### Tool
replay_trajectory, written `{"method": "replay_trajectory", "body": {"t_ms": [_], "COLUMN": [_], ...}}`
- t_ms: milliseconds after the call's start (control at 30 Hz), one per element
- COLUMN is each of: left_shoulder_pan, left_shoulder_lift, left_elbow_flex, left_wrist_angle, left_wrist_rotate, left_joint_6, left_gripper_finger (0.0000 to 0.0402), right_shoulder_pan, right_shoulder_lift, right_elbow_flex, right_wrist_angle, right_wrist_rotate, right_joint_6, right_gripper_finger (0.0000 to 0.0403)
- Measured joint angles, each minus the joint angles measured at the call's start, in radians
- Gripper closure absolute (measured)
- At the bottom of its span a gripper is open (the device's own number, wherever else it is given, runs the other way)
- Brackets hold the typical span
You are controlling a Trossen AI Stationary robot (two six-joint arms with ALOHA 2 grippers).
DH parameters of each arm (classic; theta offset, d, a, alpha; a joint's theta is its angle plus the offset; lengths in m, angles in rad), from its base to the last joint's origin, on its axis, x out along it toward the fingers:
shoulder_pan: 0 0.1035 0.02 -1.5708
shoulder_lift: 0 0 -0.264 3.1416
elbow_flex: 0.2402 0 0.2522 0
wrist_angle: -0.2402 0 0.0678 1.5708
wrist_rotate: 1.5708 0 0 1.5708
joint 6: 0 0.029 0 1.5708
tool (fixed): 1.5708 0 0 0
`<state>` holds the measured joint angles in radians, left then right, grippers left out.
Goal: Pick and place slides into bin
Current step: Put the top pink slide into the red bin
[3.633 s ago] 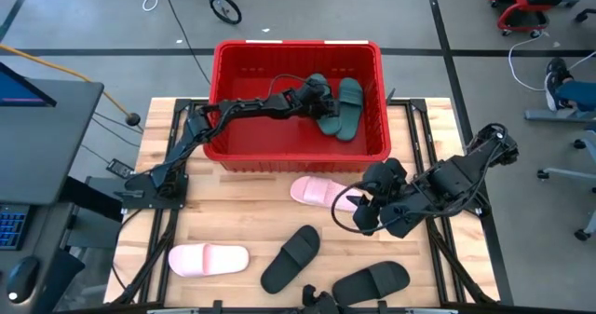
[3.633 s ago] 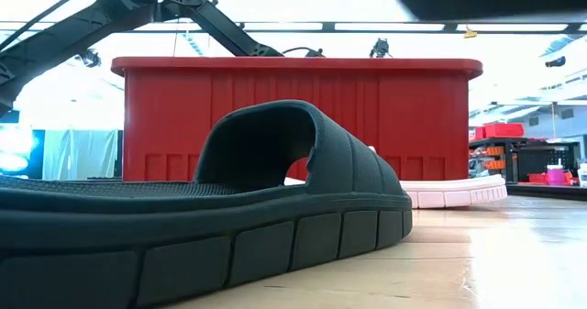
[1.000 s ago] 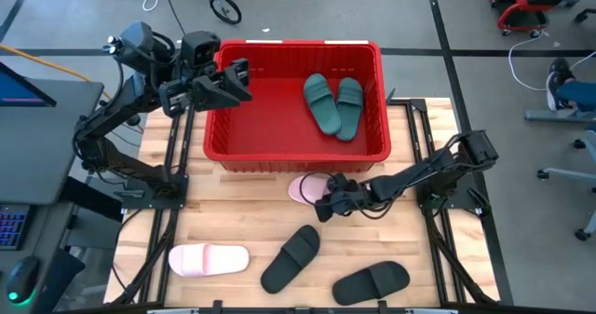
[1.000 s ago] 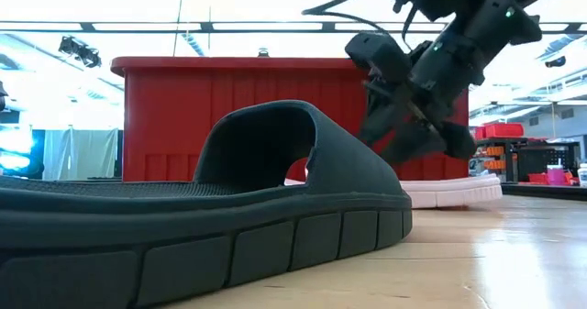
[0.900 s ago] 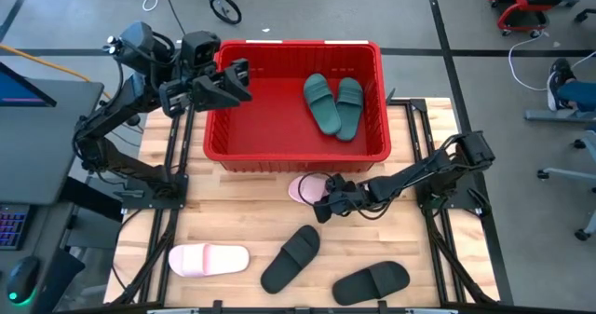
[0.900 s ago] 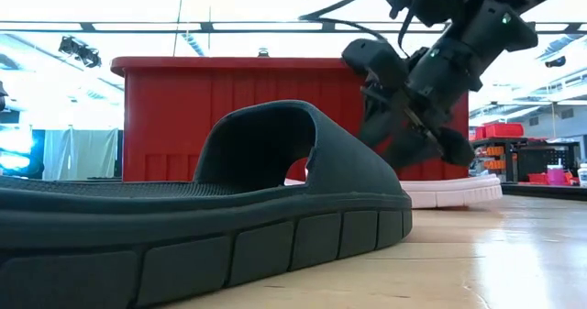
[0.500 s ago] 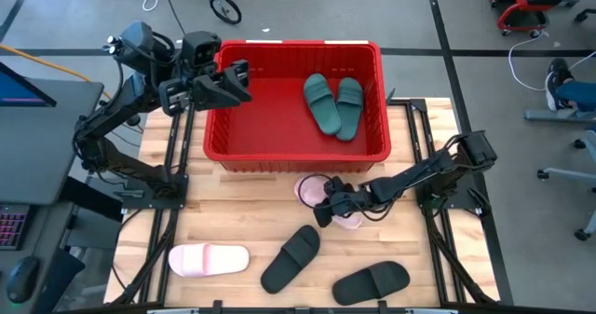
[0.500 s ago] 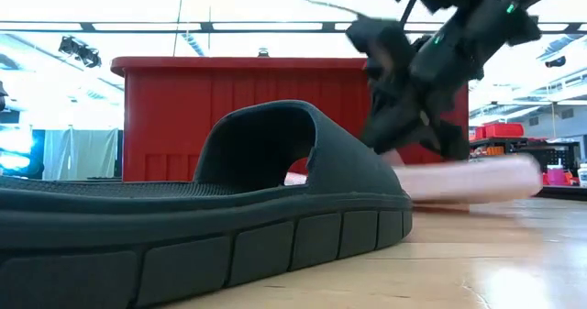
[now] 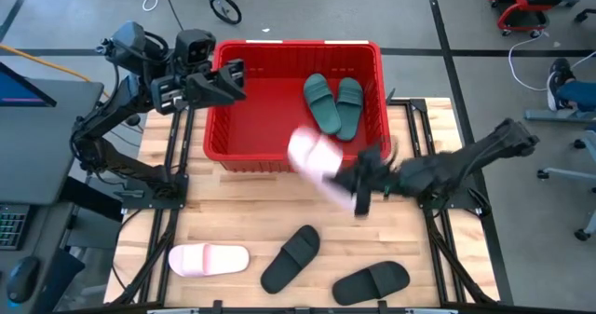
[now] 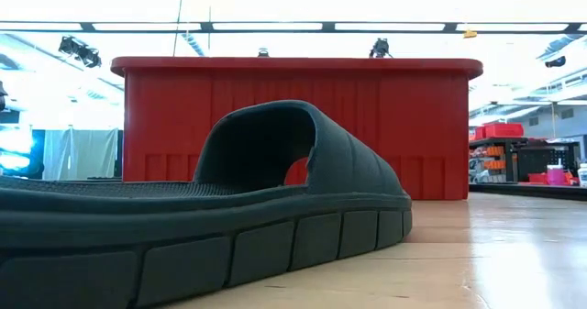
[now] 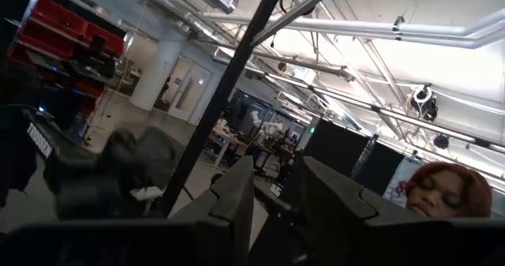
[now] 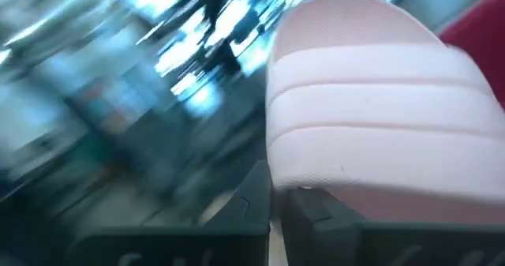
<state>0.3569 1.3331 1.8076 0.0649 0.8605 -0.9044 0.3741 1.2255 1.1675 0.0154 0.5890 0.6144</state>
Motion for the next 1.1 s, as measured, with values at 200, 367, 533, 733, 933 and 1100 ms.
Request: {"method": "replay_trajectory", "body": {"t_ms": [200,367,533,733,933,1100], "left_shoulder_pan": [0.009,0.061,0.146,0.198,0.220,0.250], "left_shoulder_lift": [0.000,-0.001,-0.021,-0.032,-0.032,-0.032], "left_elbow_flex": [0.000,0.000,0.000,0.000,0.000,0.000], "left_wrist_angle": [0.000,0.000,0.001,-0.001,-0.035,-0.150], "left_wrist_rotate": [-0.082,-0.088,-0.060,0.009,0.008,-0.018], "left_joint_6": [0.017,0.100,0.105,0.105,0.122,0.236], "left_gripper_finger": [0.0291,0.0292,0.0292,0.0292,0.0293,0.0300], "right_shoulder_pan": [-0.234,-0.455,-0.647,-0.825,-0.881,-0.851], "right_shoulder_lift": [0.036,0.136,0.278,0.446,0.580,0.697], "right_elbow_flex": [0.217,0.298,0.301,0.301,0.301,0.302], "right_wrist_angle": [-0.113,-0.197,-0.223,-0.151,-0.069,0.080], "right_wrist_rotate": [0.061,-0.270,-0.565,-0.737,-0.680,-0.563], "right_joint_6": [-0.094,-0.102,-0.178,-0.188,0.032,0.218], "right_gripper_finger": [0.0391,0.0391,0.0391,0.0391,0.0391,0.0391]}}
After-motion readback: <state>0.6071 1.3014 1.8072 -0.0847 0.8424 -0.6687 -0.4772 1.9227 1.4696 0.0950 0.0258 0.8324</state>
